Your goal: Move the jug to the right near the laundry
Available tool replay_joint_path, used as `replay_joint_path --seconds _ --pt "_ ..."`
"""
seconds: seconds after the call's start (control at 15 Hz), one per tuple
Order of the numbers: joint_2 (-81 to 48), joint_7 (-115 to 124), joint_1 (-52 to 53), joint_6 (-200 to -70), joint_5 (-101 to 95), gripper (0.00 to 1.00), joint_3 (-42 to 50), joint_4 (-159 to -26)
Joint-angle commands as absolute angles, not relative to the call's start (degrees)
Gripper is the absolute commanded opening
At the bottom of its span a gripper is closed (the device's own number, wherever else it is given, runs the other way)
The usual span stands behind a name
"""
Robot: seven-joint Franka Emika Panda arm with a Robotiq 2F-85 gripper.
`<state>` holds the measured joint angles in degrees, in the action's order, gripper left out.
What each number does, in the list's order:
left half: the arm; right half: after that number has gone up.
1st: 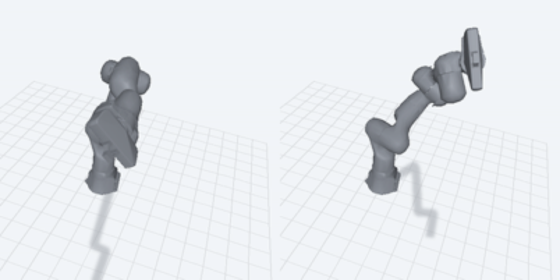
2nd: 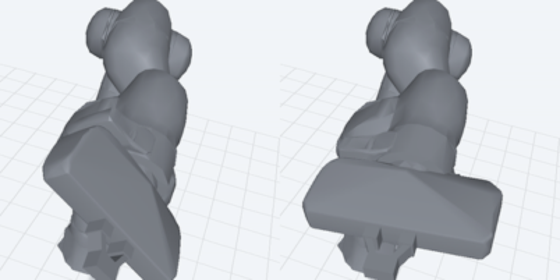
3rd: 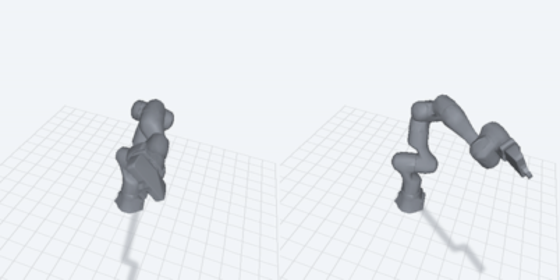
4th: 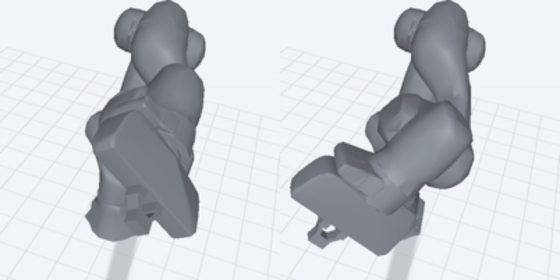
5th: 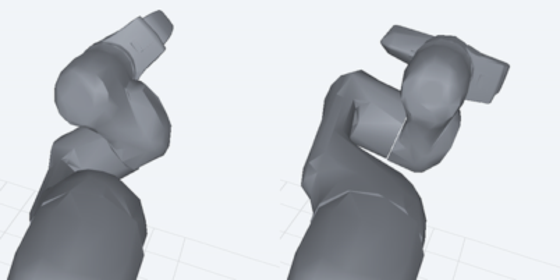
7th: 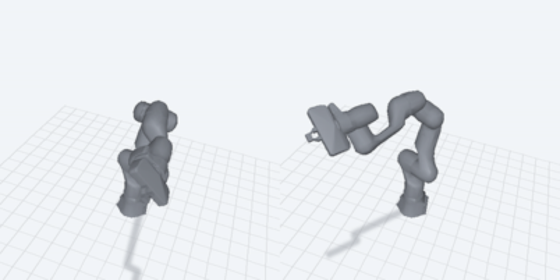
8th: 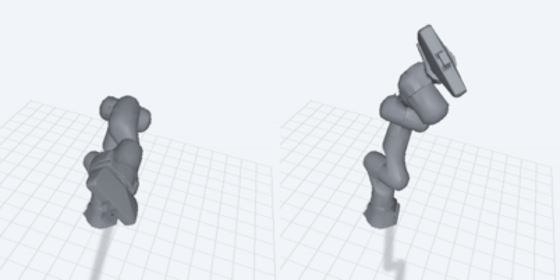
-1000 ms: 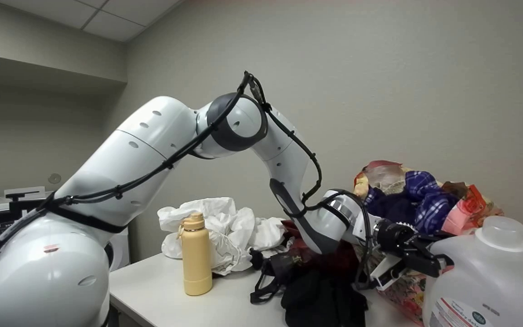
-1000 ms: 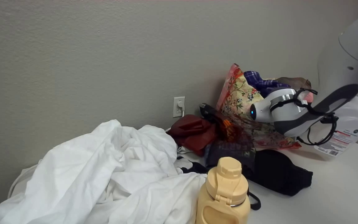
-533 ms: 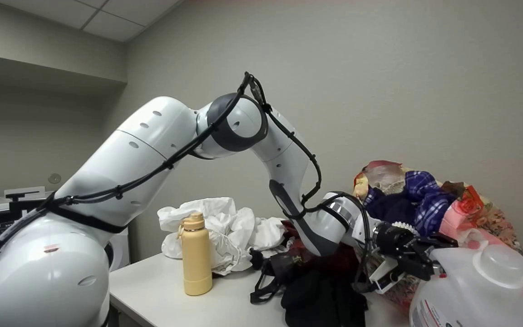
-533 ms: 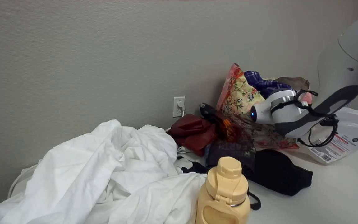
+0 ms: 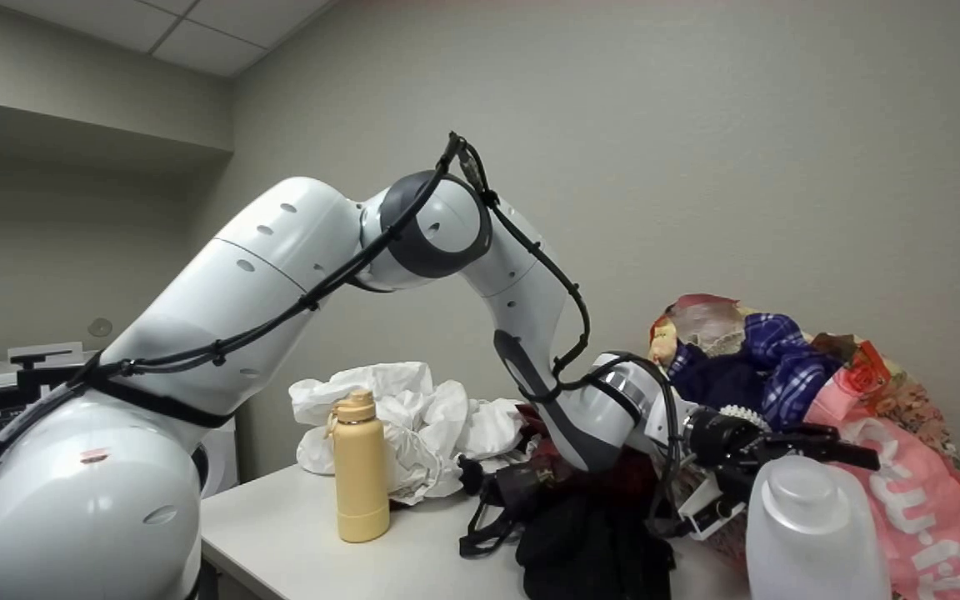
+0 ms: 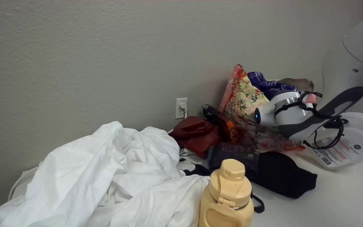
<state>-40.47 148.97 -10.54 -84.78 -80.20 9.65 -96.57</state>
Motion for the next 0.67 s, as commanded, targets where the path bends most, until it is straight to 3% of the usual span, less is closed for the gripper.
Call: replay_joint_path --seconds 0.0,0.13,0.6 --pt "-40.84 148.97 -10.27 -83.16 -81.34 0.96 10.04 -97.14" --pt "-40.87 148.97 -10.25 -83.32 -81.34 0.72 9.96 -97.04" --pt "-41.57 149.09 -10.37 -84.05 -82.72 0.17 10.32 -96.64"
